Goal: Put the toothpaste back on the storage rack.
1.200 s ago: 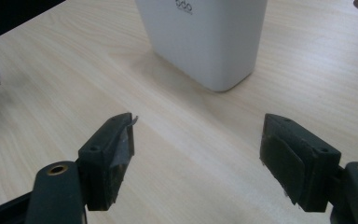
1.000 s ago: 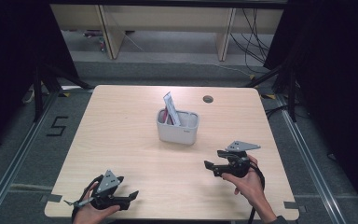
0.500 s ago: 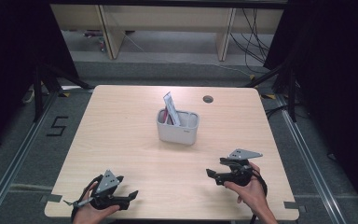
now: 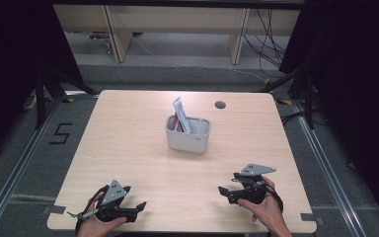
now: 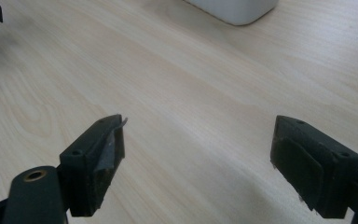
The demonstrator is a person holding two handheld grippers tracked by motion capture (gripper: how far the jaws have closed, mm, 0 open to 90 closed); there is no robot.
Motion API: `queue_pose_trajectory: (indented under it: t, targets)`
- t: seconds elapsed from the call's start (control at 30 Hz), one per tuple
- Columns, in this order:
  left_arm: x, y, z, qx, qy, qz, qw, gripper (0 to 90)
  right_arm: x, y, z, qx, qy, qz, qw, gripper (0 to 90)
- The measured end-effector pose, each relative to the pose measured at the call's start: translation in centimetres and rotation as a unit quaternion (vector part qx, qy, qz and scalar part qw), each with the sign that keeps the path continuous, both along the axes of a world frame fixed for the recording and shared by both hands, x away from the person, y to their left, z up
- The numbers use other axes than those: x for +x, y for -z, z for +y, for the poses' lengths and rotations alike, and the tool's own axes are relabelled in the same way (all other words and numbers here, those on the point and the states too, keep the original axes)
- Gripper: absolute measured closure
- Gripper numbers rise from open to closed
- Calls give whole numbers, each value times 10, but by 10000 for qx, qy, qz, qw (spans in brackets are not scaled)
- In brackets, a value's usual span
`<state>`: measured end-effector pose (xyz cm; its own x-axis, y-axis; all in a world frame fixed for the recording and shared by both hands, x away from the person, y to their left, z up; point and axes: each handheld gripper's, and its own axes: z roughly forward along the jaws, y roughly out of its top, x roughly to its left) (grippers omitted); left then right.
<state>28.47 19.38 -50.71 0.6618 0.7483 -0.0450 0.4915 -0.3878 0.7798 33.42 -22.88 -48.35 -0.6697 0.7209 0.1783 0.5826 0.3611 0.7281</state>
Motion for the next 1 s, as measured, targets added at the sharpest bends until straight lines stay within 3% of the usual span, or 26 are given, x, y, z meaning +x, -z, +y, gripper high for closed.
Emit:
queue_pose_trajectory:
  t: [0.03, 0.07, 0.1, 0.17, 0.2, 0.27, 0.3, 0.33, 0.37, 0.4, 0.43, 0.47, 0.5, 0.57, 0.6, 0.63, 0.67, 0.73, 0.8, 0.83, 0.87, 1.0]
  targets:
    - [0, 0, 0, 4, 1, -1, 10000, 212, 0, 1, 0, -99, 7, -158, 9998, 184]
    - [0, 0, 0, 2, -6, -1, 10000, 212, -4, 1, 1, -89, 123, -36, 9999, 182]
    - [0, 0, 0, 0, -13, 3, 10000, 208, -3, 1, -1, -159, 20, -147, 9998, 178]
    - [0, 0, 0, -4, -16, -11, 10000, 206, -6, 2, 0, -49, -25, 22, 10000, 176]
    - [0, 0, 0, -2, -15, -13, 10000, 206, -9, 2, 1, -55, 69, 15, 10000, 175]
    - [0, 0, 0, 5, -11, -13, 10000, 202, -9, 3, -1, -103, -16, -142, 9998, 173]
    - [0, 0, 0, 9, -22, -14, 10000, 201, -11, 3, 0, -27, 26, 41, 10000, 172]
    - [0, 0, 0, -4, -18, -7, 10000, 200, -13, 2, 0, -19, 56, 84, 9999, 172]
    - [0, 0, 0, -5, -10, -3, 10000, 200, -11, 3, -2, -138, -68, -133, 9998, 172]
    - [0, 0, 0, -1, -7, -4, 10000, 200, -14, 3, -1, -57, 47, -28, 10000, 172]
    - [0, 0, 0, 2, -19, -11, 10000, 198, -14, 3, -2, -87, -62, -124, 9999, 171]
    - [0, 0, 0, 0, -23, -11, 10000, 194, -17, 3, -1, -29, 71, 47, 10000, 170]
    - [0, 0, 0, -5, -15, -6, 10000, 194, -15, 4, -3, -103, -84, -120, 9998, 168]
    - [0, 1, 0, -20, -18, -21, 10000, 193, -20, 3, -1, -37, 32, 87, 10000, 169]
    - [0, 1, 0, -17, -19, -22, 10000, 193, -18, 5, -3, -78, -130, -71, 9999, 169]
    - [0, 1, 0, -17, -21, -24, 10000, 193, -20, 5, -3, -68, -50, 1, 10000, 169]
    - [0, 0, 0, 9, -20, -13, 10000, 192, -20, 5, -4, -137, -101, -67, 9998, 169]
    - [0, 1, 0, -26, -43, -34, 10000, 187, -23, 7, -3, -106, 6, 111, 9999, 169]
    - [0, 0, 1, 10, -20, -23, 10000, 186, -25, 9, -3, -99, -78, 145, 9998, 169]
    - [0, 1, 0, -91, -80, -33, 9999, 185, -24, 9, -5, -124, -188, 160, 9996, 169]
    - [0, 1, 0, -52, -53, -24, 10000, 185, -27, 9, -5, -199, -43, 171, 9996, 169]
    - [0, 0, 1, 4, -32, -35, 10000, 185, -30, 11, -7, -224, -44, 181, 9996, 170]
